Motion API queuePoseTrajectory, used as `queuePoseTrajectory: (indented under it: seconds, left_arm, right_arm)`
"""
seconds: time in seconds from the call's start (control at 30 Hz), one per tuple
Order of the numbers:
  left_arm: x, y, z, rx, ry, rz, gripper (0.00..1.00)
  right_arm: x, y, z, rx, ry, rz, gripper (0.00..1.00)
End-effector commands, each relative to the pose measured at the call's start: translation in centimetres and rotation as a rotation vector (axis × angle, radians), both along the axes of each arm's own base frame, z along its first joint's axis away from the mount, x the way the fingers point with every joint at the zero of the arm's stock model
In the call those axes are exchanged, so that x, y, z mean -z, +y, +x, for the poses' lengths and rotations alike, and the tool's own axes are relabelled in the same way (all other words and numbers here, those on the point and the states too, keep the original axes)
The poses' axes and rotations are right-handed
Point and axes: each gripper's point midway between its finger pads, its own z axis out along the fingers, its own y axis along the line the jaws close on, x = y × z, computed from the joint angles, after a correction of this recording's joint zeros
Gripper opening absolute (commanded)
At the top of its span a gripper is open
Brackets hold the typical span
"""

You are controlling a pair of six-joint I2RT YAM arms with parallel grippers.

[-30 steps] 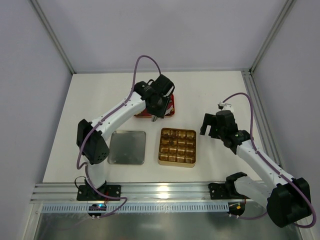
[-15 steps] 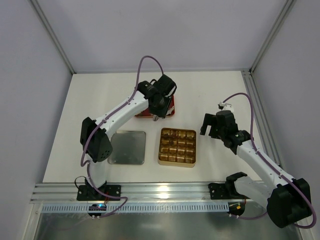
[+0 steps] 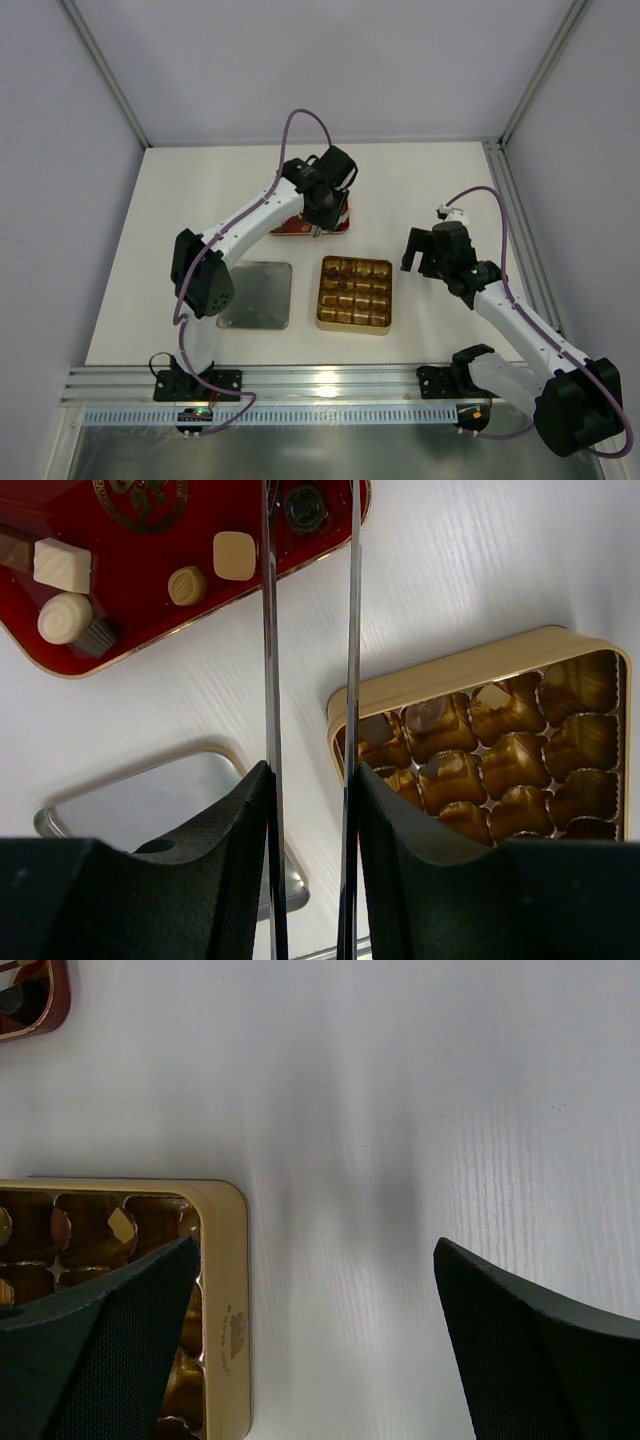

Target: Pack the chocolate

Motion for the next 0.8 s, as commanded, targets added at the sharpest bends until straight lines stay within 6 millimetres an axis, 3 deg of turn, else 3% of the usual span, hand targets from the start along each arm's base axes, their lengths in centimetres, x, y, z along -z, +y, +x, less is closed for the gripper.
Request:
queuePoseTrajectory:
  seconds: [0.0,0.77]
  left_arm:
    - [-1.0,-0.3,1.2,0.012,-0.044,-0.017,0.37]
    - [0.8,0.0,1.9,-0.004,-0.01,-0.016,0.35]
  right_arm:
    - [-1.2,-0.3,0.4,0.003,-0.042,-0.014,1.0]
    - [-0.9,-0.4,0.4,0.006,-0.031,-0.019,1.0]
